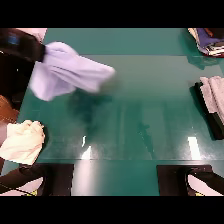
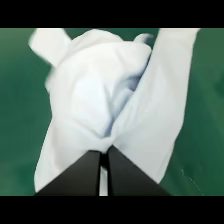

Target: Fold the shirts.

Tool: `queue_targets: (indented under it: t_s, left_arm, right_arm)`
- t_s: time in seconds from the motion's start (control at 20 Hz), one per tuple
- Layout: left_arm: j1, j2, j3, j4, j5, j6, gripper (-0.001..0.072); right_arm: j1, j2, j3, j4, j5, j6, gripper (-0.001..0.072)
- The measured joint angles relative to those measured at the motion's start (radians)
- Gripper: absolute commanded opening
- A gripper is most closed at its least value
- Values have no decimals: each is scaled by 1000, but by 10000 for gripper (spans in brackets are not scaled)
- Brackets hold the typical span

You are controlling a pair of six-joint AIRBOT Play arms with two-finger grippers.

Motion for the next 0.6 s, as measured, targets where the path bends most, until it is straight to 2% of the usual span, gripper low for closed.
queue_targets:
  t_s: [0.1, 0.15, 0.2, 0.25, 0.4, 0.6]
  left_arm:
    - [-121, -49, -7, -34, 26, 0, 27]
    - [-170, -76, -15, -63, 45, 0, 167]
    - [-216, -108, -25, -102, 72, 1, 431]
    - [-254, -138, -33, -145, 93, 8, 503]
    - [-315, -217, -48, -231, 140, 39, 504]
    - [-252, -256, -62, -207, 177, 57, 505]
  right_arm:
    - [0, 0, 11, 0, 3, 0, 18]
    - [0, 0, 12, 0, 10, 0, 18]
    - [0, 0, 11, 0, 15, 0, 18]
    - [0, 0, 8, 0, 21, 0, 18]
    - [0, 0, -1, 0, 44, 0, 18]
    - [0, 1, -5, 0, 66, 0, 18]
